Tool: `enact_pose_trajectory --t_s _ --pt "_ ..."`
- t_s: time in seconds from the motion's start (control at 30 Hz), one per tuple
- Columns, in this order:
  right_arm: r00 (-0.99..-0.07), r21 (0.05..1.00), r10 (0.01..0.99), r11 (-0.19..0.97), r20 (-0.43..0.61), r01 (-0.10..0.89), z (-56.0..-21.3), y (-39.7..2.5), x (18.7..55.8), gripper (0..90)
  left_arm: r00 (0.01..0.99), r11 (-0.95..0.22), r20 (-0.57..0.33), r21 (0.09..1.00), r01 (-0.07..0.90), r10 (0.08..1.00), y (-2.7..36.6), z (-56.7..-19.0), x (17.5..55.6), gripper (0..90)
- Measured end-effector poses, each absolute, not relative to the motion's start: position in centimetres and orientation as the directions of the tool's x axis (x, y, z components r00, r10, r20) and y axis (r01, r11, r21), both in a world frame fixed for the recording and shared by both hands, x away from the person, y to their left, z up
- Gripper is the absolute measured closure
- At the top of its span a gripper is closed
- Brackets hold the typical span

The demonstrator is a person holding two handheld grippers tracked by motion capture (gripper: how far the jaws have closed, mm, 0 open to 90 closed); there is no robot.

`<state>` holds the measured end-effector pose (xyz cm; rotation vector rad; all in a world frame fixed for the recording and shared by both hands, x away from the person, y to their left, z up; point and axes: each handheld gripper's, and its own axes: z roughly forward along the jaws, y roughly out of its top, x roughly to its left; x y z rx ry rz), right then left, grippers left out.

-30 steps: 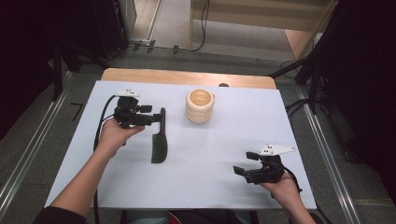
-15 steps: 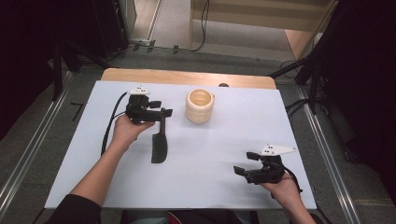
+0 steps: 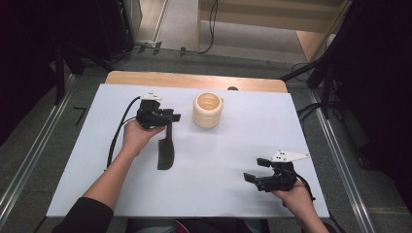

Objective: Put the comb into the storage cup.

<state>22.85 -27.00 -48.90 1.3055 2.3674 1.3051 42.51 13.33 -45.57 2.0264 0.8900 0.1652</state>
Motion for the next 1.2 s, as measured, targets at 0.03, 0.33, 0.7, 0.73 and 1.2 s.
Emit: enact_pose_trajectory --t_s 0.03,0.33,0.7,0.73,1.2 --pt "-0.614 0.742 0.743 0.248 0.266 0.622 -48.9 -27.0 22.9 13.8 0.726 -0.37 -0.168 0.771 0.518 0.667 13.2 -45.9 42.4 78.0" --pt "-0.614 0.744 0.743 0.246 0.266 0.621 -48.9 -27.0 22.8 13.7 0.747 -0.439 -0.17 0.718 0.54 0.642 12.3 -47.9 42.6 90.0" --pt "-0.614 0.747 0.744 0.245 0.264 0.618 -48.8 -27.0 22.8 13.7 0.735 -0.461 -0.18 0.676 0.575 0.653 12.6 -49.7 43.0 90.0" --pt "-0.613 0.746 0.744 0.244 0.266 0.619 -48.8 -27.0 22.8 13.7 0.731 -0.452 -0.19 0.677 0.58 0.655 12.7 -49.7 43.1 90.0" --pt "-0.614 0.743 0.742 0.245 0.269 0.623 -48.8 -27.0 22.8 13.7 0.72 -0.451 -0.167 0.678 0.58 0.674 13.4 -49.6 43.3 90.0"
